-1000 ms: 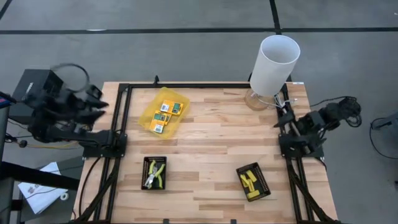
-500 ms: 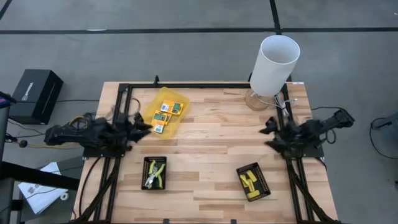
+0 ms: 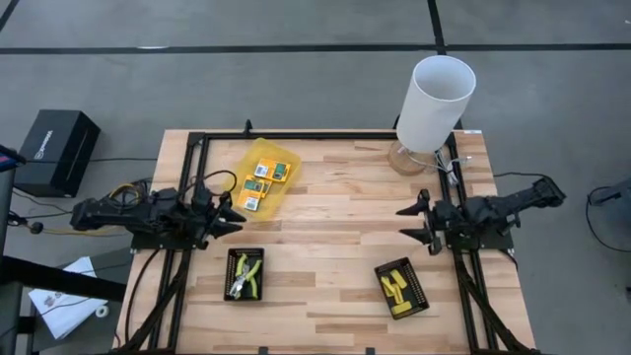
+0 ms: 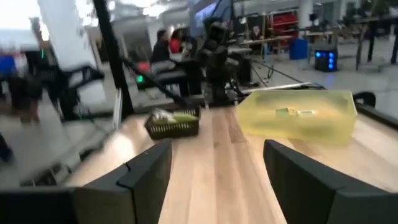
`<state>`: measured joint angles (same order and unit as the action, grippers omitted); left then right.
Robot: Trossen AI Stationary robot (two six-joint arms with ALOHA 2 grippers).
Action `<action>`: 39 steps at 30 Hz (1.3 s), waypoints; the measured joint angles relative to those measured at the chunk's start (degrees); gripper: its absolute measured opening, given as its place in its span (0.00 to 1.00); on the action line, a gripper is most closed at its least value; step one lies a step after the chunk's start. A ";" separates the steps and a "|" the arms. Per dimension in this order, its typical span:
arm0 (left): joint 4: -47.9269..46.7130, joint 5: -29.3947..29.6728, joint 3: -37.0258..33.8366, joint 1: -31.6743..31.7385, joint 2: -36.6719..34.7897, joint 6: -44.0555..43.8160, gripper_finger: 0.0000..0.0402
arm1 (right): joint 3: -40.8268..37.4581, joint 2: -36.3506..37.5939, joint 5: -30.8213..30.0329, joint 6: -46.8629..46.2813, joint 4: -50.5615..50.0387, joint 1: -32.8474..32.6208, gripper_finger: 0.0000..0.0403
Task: Pick & Place School Supplies
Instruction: Return to Home Position
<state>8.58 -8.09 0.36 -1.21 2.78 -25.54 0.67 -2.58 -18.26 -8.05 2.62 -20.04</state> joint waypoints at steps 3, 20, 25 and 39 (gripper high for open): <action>-0.28 0.01 0.00 -0.02 0.15 0.59 0.32 | 0.99 -1.31 0.61 2.82 -2.91 1.35 0.61; -5.72 1.00 0.00 -0.02 12.61 -0.25 0.32 | 2.05 -4.51 16.74 -5.52 -7.85 4.47 0.61; -5.64 0.95 0.00 -0.02 15.45 -0.26 0.32 | 2.05 -4.51 16.76 -5.53 -7.88 4.47 0.61; -5.60 0.75 0.00 -0.02 5.86 -0.26 0.32 | -0.24 -2.36 17.02 -5.57 -1.84 5.22 0.61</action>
<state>2.98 -7.33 0.36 -1.23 8.64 -25.80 0.43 -4.94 -1.23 -13.62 0.78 -14.82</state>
